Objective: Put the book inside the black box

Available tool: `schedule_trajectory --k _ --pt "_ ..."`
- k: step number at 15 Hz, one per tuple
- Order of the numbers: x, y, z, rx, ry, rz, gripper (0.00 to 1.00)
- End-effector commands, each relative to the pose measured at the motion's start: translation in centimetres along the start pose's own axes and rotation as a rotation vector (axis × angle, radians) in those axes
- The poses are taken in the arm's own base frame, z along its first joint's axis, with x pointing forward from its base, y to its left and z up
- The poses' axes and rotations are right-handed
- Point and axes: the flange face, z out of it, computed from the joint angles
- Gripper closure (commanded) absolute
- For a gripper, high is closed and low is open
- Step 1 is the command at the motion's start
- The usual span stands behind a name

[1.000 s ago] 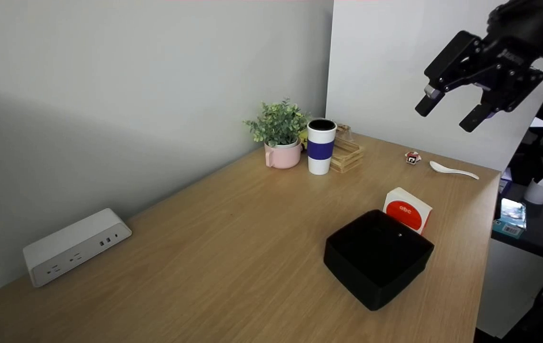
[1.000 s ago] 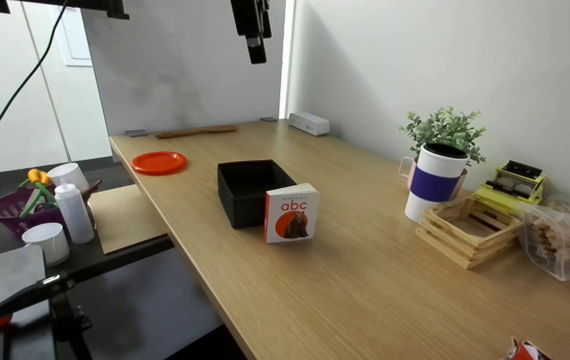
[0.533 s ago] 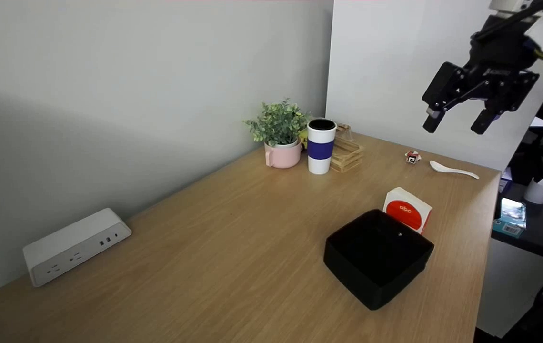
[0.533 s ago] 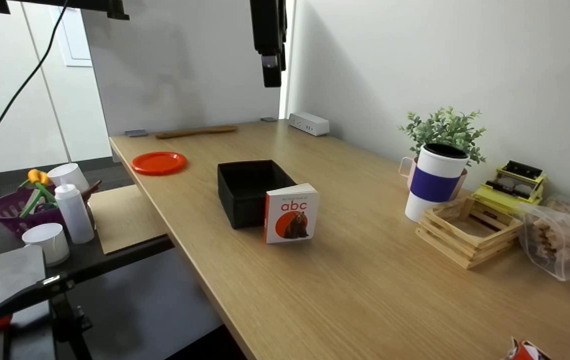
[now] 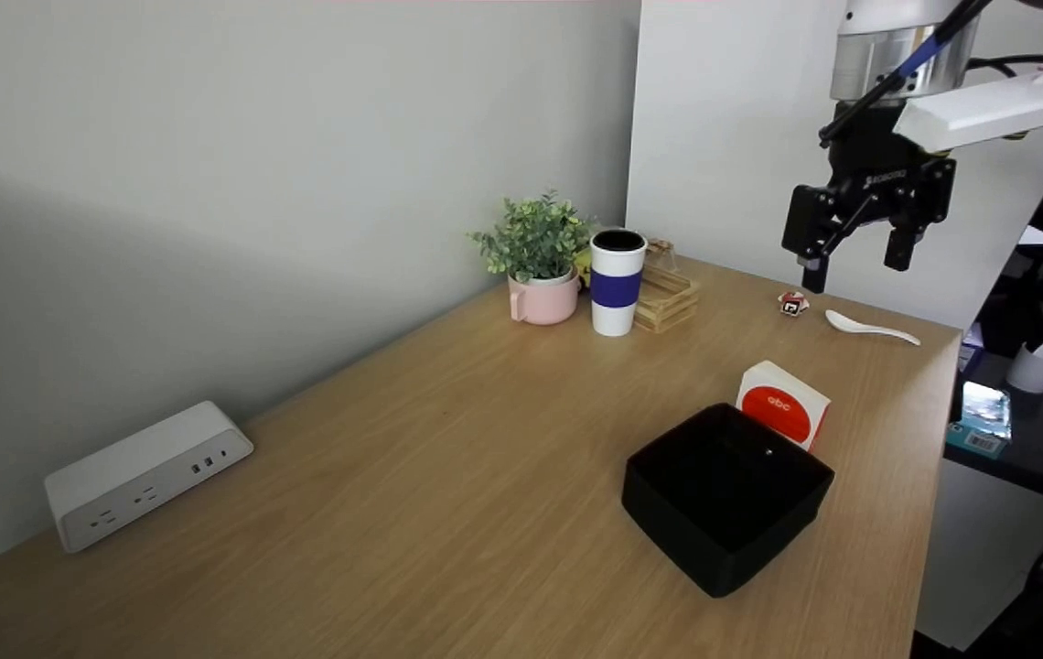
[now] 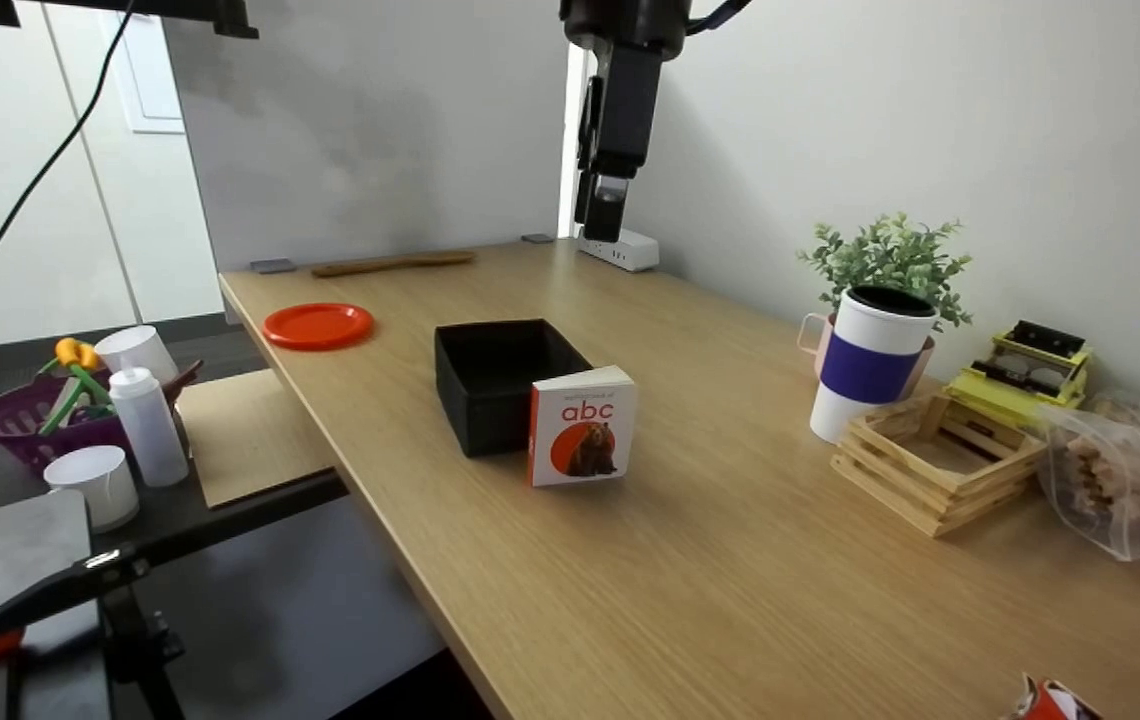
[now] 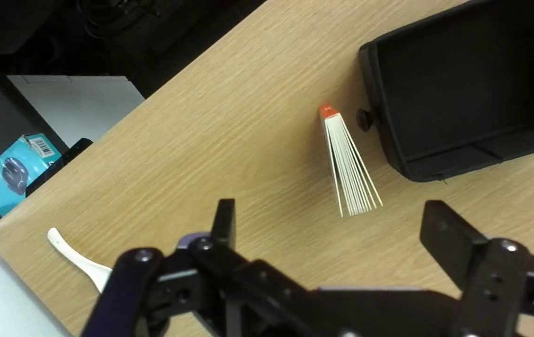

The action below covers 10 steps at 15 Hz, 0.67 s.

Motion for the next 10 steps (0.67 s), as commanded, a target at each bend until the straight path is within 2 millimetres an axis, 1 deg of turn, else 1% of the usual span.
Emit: schedule_trajectory --k 1,3,7,10 --pt "0.3 0.0 -0.1 0.004 -0.001 -0.001 0.0" --pt "1.4 -0.2 0.8 -0.004 -0.037 -0.024 0.0" --pt "3.7 -0.8 3.4 -0.007 -0.123 -0.096 0.0" --pt "5.3 -2.3 6.1 -0.006 -0.215 -0.149 0.0"
